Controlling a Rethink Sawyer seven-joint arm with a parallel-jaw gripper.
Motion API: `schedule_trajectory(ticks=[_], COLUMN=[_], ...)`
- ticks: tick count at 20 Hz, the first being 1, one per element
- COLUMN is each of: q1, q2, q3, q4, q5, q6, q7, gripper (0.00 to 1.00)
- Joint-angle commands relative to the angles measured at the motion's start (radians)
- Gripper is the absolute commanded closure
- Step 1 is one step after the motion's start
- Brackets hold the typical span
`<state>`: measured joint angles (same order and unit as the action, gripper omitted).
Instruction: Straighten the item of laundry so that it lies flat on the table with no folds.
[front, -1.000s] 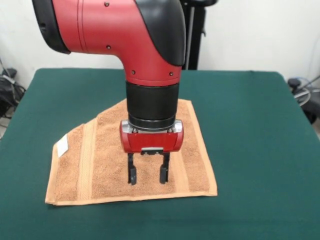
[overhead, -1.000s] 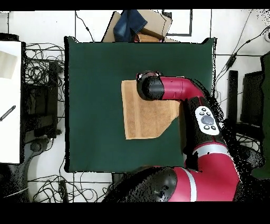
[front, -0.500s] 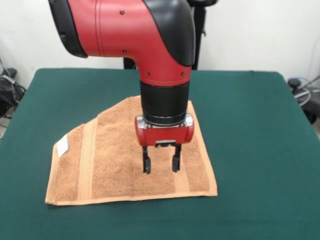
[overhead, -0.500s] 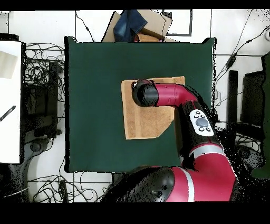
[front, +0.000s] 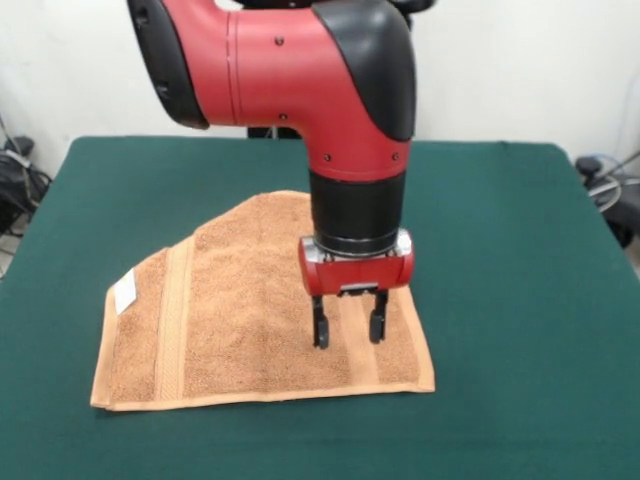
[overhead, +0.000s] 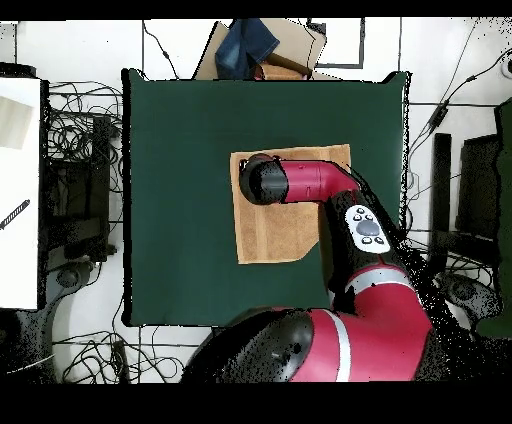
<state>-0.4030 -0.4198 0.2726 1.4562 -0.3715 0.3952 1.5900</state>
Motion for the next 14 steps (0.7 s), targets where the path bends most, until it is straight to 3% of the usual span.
schedule_trajectory(ticks=[1, 6, 14], q1=[0.017, -0.014, 0.016], q2=[0.128, 0.185, 0.189], q3=[0.007, 0.039, 0.012], q4=[-0.1, -0.154, -0.208], q5=[-0.085, -0.075, -0.066], q6=[-0.082, -0.058, -0.016], q7=[0.014, -0.017, 0.01], gripper=[0.0, 0.0, 0.0])
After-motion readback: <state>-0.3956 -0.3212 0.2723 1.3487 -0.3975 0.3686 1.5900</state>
